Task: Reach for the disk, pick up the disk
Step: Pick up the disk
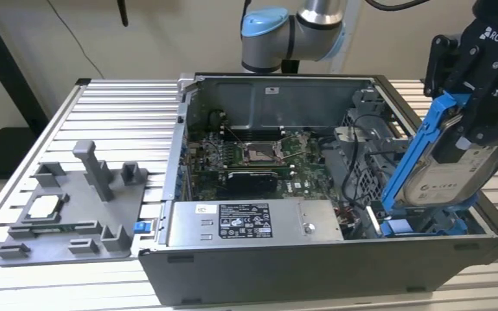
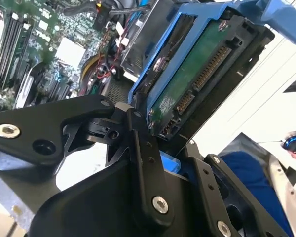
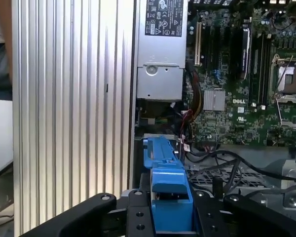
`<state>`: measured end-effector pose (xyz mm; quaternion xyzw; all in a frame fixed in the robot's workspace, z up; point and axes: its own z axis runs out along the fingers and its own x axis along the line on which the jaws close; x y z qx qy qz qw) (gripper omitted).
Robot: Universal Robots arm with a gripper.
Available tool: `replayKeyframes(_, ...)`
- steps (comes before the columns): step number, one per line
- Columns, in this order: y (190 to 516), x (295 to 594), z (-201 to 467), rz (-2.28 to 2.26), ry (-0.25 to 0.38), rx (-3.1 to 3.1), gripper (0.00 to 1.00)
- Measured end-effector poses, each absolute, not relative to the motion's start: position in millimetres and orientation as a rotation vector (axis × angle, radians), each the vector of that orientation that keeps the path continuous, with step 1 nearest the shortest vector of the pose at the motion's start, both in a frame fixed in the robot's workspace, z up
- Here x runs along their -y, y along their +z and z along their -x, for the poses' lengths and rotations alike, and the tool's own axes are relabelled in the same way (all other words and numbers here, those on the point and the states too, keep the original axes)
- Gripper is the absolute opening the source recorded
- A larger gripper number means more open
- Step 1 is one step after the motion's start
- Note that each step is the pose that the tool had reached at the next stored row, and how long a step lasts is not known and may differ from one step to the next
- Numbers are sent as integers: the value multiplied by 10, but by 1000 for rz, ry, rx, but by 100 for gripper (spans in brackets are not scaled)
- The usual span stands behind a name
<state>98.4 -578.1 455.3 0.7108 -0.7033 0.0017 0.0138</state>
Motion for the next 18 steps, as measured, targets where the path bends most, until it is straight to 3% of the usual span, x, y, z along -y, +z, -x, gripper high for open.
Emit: replayKeyframes(18, 4486, 5786, -1046, -2205, 1, 2200, 0)
